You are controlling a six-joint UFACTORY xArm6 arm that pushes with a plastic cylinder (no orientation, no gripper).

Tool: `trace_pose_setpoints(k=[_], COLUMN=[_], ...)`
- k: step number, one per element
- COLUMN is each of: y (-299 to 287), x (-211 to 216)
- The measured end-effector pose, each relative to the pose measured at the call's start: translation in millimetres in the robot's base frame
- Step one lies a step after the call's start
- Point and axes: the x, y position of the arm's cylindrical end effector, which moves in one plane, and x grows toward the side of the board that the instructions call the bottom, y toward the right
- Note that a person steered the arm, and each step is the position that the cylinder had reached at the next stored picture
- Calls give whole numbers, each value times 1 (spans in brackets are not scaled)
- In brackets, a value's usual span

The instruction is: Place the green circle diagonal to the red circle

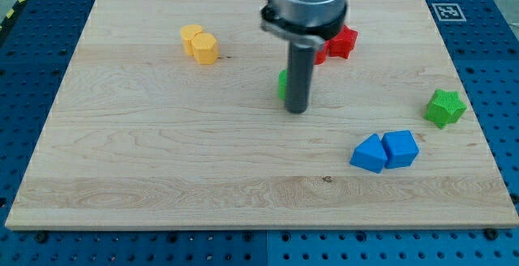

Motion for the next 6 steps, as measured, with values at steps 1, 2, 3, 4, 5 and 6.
trace_pose_setpoints(k=[1, 2, 3, 4, 5, 6], y=[38, -4, -82, -62, 0, -4], x=[-3, 1, -9, -54, -40, -24])
